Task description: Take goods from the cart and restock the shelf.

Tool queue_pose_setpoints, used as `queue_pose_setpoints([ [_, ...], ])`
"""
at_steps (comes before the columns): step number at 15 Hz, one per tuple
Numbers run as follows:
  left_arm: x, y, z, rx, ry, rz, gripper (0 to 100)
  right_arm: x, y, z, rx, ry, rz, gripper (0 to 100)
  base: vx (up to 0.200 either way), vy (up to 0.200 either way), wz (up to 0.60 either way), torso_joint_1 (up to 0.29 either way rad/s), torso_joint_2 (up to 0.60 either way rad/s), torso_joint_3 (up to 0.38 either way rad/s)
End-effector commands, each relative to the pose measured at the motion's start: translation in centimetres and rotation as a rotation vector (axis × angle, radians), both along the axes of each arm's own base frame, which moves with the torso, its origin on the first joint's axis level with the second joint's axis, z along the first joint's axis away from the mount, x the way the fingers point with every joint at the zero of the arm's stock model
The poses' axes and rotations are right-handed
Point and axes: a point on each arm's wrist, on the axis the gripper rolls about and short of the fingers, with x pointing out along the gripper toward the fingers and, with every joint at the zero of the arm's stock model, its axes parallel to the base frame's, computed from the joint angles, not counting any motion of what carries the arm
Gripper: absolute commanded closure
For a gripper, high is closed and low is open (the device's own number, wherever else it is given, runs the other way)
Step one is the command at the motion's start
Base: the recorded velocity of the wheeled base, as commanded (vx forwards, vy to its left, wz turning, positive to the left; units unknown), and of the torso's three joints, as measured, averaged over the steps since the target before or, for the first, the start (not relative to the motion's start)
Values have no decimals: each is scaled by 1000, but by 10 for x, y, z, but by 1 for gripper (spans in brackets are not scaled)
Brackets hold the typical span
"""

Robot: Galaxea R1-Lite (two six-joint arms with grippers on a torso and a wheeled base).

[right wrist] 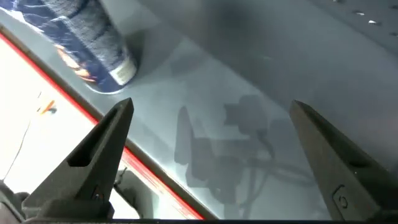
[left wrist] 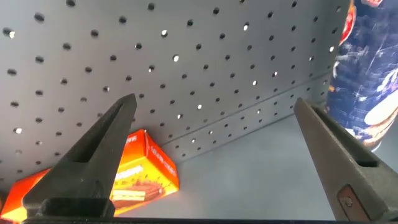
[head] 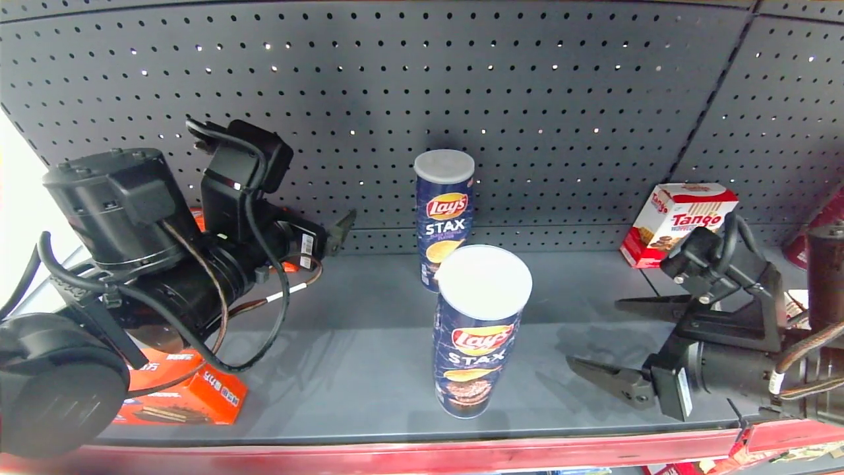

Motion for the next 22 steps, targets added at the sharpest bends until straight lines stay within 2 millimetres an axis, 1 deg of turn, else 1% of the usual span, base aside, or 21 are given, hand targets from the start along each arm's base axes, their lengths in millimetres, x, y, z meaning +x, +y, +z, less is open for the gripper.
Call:
queue_pose_setpoints([
  [1, 6, -3, -2, 1, 4, 0, 0, 10, 15, -6, -10, 13, 30, 0, 0, 0, 0, 0, 0, 0],
  [5, 8, -3, -2, 3, 7, 2, 0, 11, 24, -9, -27, 17, 32, 0, 0, 0, 0, 0, 0, 0],
  [7, 12, -5, -3, 3, 7, 2, 0, 12, 31, -10, -30, 20, 52, 0, 0, 0, 0, 0, 0, 0],
  [11, 14, -6, -3, 3, 7, 2, 0, 20, 42, -9, -30, 19, 66, 0, 0, 0, 0, 0, 0, 0],
  [15, 17, -7, -3, 1, 4, 2, 0, 30, 53, -14, -35, 24, 75, 0, 0, 0, 0, 0, 0, 0],
  [19, 18, -8, -4, 3, 7, 3, 0, 33, 56, -18, -38, 28, 75, 0, 0, 0, 0, 0, 0, 0],
  [22, 18, -8, -4, 3, 8, 3, 0, 33, 54, -17, -31, 20, 66, 0, 0, 0, 0, 0, 0, 0],
])
